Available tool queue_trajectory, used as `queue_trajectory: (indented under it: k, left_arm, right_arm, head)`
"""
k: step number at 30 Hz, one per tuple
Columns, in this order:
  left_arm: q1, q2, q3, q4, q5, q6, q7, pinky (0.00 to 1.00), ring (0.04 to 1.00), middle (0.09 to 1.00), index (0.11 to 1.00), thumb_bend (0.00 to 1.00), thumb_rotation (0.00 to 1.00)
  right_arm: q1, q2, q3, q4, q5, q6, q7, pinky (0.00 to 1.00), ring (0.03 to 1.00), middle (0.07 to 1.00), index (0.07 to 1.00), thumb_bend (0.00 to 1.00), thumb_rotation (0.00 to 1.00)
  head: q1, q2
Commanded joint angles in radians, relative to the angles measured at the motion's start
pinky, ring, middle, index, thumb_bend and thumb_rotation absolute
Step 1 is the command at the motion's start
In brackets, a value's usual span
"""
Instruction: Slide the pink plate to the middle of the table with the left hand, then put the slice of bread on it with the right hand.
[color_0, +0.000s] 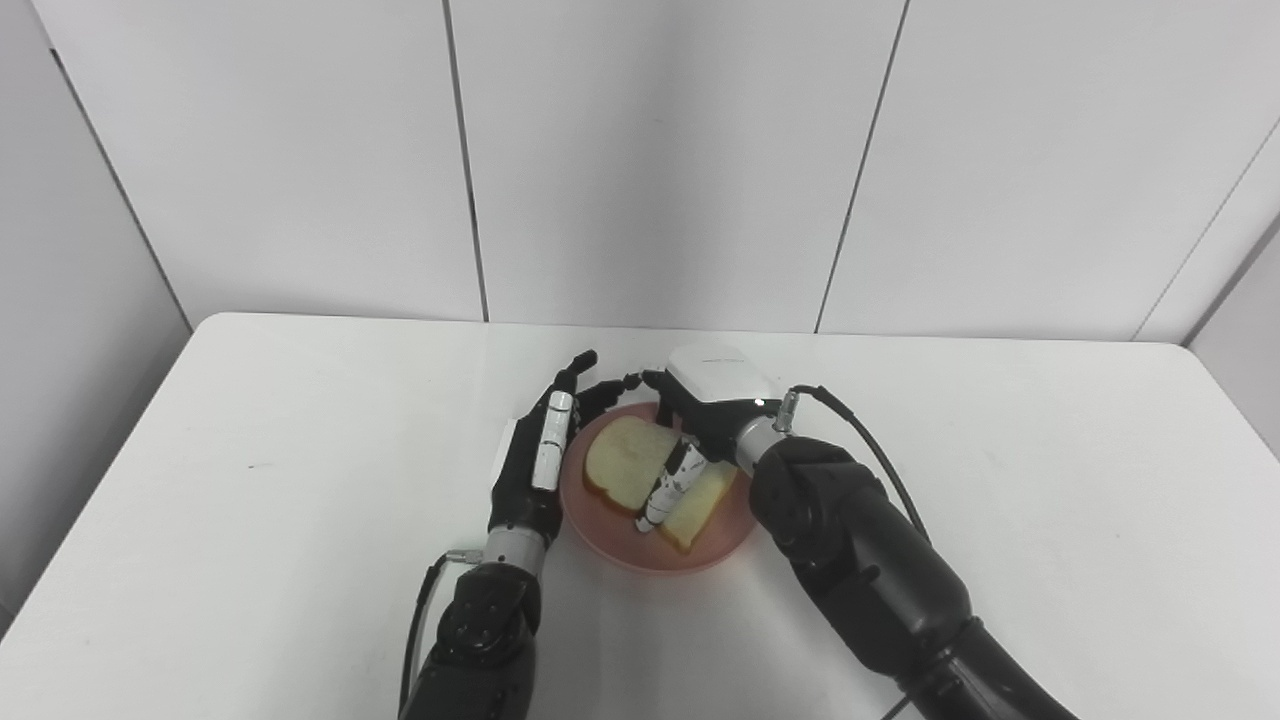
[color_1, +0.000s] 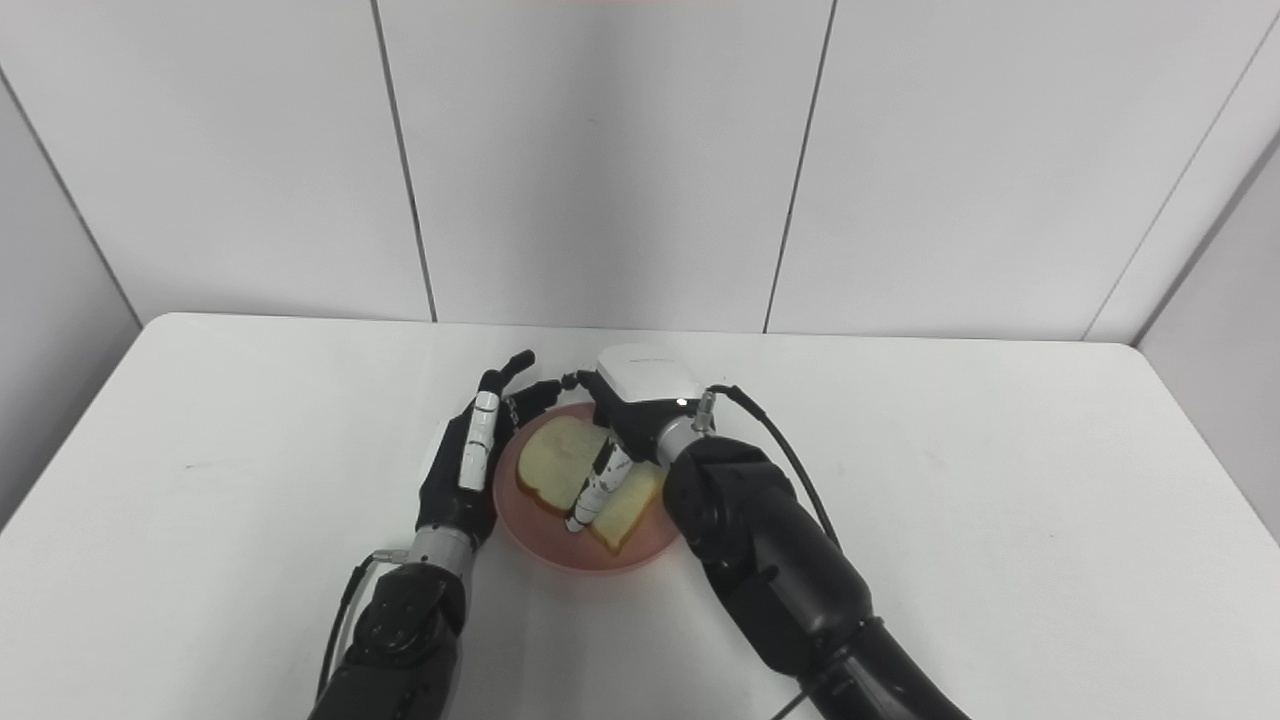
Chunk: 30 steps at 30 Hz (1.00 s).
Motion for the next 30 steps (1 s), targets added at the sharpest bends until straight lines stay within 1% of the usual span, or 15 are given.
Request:
queue_trajectory:
  k: [1, 4, 5, 6, 7, 8, 10, 14, 19, 21, 23, 25, 29, 30]
  left_arm:
    - [0.038, -0.006, -0.002, 0.028, -0.003, 0.044, 0.004, 0.84, 0.795, 0.734, 0.833, 0.72, 1.0]
    - [0.038, -0.003, -0.004, 0.029, 0.001, 0.043, 0.004, 0.83, 0.805, 0.751, 0.84, 0.72, 1.0]
    - [0.038, -0.002, -0.005, 0.029, 0.001, 0.043, 0.003, 0.82, 0.805, 0.751, 0.843, 0.72, 1.0]
    - [0.039, -0.002, -0.005, 0.029, 0.002, 0.043, 0.004, 0.82, 0.805, 0.752, 0.844, 0.72, 1.0]
    - [0.039, -0.002, -0.005, 0.029, 0.002, 0.043, 0.004, 0.81, 0.803, 0.749, 0.843, 0.73, 1.0]
    - [0.038, -0.002, -0.005, 0.032, 0.001, 0.041, 0.002, 0.81, 0.801, 0.748, 0.843, 0.73, 1.0]
    - [0.038, -0.001, -0.004, 0.035, -0.002, 0.042, -0.002, 0.81, 0.8, 0.749, 0.846, 0.74, 1.0]
    - [0.037, 0.002, -0.005, 0.033, 0.0, 0.05, -0.003, 0.81, 0.799, 0.749, 0.847, 0.72, 1.0]
    - [0.04, 0.003, -0.008, 0.035, 0.004, 0.045, -0.004, 0.82, 0.797, 0.756, 0.849, 0.72, 1.0]
    - [0.041, 0.004, -0.009, 0.038, 0.002, 0.043, -0.008, 0.82, 0.792, 0.754, 0.852, 0.72, 1.0]
    - [0.042, 0.003, -0.01, 0.04, 0.0, 0.042, -0.011, 0.83, 0.793, 0.754, 0.855, 0.73, 1.0]
    - [0.042, 0.002, -0.011, 0.041, 0.004, 0.045, -0.008, 0.85, 0.81, 0.756, 0.857, 0.73, 1.0]
    - [0.042, 0.0, -0.009, 0.045, -0.002, 0.046, -0.012, 0.86, 0.813, 0.756, 0.854, 0.73, 1.0]
    - [0.041, 0.0, -0.01, 0.046, -0.001, 0.044, -0.013, 0.87, 0.814, 0.757, 0.853, 0.73, 1.0]
  right_arm:
    - [-0.031, -0.007, -0.002, -0.016, 0.0, -0.043, -0.036, 0.22, 0.323, 0.483, 0.808, 0.89, 0.23]
    - [-0.029, -0.021, 0.015, -0.021, -0.014, -0.047, -0.024, 0.26, 0.376, 0.518, 0.801, 0.93, 0.25]
    - [-0.029, -0.025, 0.02, -0.024, -0.021, -0.044, -0.016, 0.48, 0.565, 0.651, 0.802, 0.97, 0.28]
    - [-0.025, -0.029, 0.024, -0.027, -0.025, -0.042, -0.015, 0.55, 0.63, 0.696, 0.802, 0.99, 0.28]
    - [-0.023, -0.031, 0.026, -0.029, -0.027, -0.04, -0.016, 0.68, 0.721, 0.758, 0.802, 1.0, 0.29]
    - [-0.02, -0.034, 0.027, -0.031, -0.028, -0.041, -0.019, 0.74, 0.771, 0.79, 0.801, 1.0, 0.29]
    - [-0.015, -0.039, 0.027, -0.042, -0.029, -0.038, -0.013, 0.85, 0.852, 0.845, 0.806, 1.0, 0.3]
    - [-0.014, -0.05, 0.026, -0.076, -0.027, -0.024, 0.03, 0.91, 0.903, 0.899, 0.834, 1.0, 0.31]
    - [-0.01, -0.069, 0.035, -0.141, -0.053, 0.003, 0.127, 0.95, 0.946, 0.945, 0.868, 1.0, 0.35]
    - [0.003, -0.072, 0.025, -0.171, -0.061, -0.002, 0.121, 0.98, 0.956, 0.959, 0.885, 1.0, 0.37]
    - [0.015, -0.074, 0.012, -0.194, -0.061, -0.016, 0.102, 0.97, 0.964, 0.961, 0.891, 1.0, 0.35]
    - [0.023, -0.077, 0.001, -0.219, -0.06, -0.021, 0.102, 0.97, 0.993, 0.978, 0.908, 1.0, 0.36]
    - [0.036, -0.089, -0.024, -0.273, -0.049, -0.026, 0.112, 0.96, 0.994, 0.974, 0.908, 1.0, 0.36]
    - [0.042, -0.091, -0.034, -0.286, -0.04, -0.029, 0.11, 0.96, 0.993, 0.967, 0.902, 1.0, 0.35]
  head:
    - [0.0, 0.0]
    - [-0.006, 0.0]
    - [-0.006, 0.0]
    - [-0.008, 0.001]
    - [-0.008, 0.001]
    - [-0.009, 0.001]
    - [-0.011, 0.001]
    - [-0.015, -0.001]
    - [-0.021, 0.0]
    - [-0.021, 0.0]
    - [-0.022, 0.003]
    - [-0.022, 0.003]
    - [-0.021, 0.002]
    - [-0.021, 0.002]
